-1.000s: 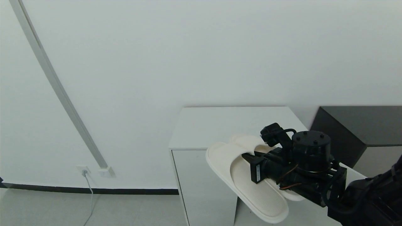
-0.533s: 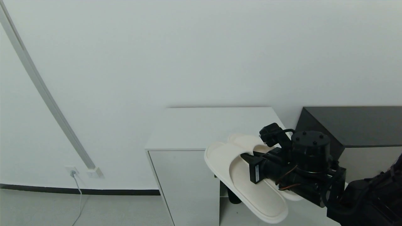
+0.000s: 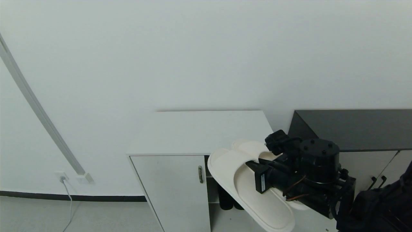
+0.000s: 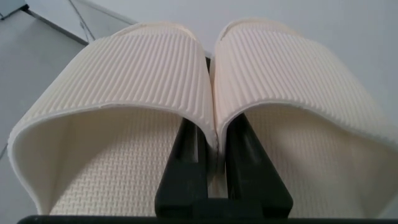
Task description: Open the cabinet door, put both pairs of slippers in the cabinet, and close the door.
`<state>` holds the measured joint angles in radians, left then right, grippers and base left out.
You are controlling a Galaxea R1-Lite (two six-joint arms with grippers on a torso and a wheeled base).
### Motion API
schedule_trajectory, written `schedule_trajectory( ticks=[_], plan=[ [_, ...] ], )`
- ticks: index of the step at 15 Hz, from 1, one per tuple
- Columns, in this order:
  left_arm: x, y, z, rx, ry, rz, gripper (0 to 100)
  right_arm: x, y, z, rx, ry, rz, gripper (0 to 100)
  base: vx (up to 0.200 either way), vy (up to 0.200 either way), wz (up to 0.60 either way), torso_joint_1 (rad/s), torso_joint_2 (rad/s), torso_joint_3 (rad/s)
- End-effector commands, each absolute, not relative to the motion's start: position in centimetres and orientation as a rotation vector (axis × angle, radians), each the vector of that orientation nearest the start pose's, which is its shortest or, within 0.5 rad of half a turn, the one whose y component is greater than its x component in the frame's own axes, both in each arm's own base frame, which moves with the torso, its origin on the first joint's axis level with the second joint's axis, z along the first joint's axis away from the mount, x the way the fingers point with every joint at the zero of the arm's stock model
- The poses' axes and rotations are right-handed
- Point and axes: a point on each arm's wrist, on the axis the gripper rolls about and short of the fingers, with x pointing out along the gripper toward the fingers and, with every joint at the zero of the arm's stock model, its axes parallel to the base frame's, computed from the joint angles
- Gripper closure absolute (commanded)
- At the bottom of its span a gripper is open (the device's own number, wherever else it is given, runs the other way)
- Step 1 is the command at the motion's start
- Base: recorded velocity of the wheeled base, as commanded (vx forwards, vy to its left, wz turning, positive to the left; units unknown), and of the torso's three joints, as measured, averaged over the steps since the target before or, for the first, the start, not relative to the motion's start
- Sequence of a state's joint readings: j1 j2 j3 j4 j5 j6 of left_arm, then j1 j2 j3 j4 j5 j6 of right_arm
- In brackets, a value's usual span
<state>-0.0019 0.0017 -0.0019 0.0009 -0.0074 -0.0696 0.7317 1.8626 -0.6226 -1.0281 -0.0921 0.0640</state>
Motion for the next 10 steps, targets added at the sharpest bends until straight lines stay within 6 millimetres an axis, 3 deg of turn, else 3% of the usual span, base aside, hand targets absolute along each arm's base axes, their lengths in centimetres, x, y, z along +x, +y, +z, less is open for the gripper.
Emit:
schedule_trajectory(
  ticks=[1,10],
  plan=[
    [-2.3,0.0,7.6,-0.069,0.000,-0.008,100,23.2,20.8,12.3,-0.033,0.210,0.608,100,0.000,0.000,0.00,0.000,0.00,0.000],
    [-2.3,0.0,7.6,-0.071,0.000,-0.008,100,21.4,20.7,11.5,-0.070,0.161,0.654,100,0.000,0.000,0.00,0.000,0.00,0.000]
  ],
)
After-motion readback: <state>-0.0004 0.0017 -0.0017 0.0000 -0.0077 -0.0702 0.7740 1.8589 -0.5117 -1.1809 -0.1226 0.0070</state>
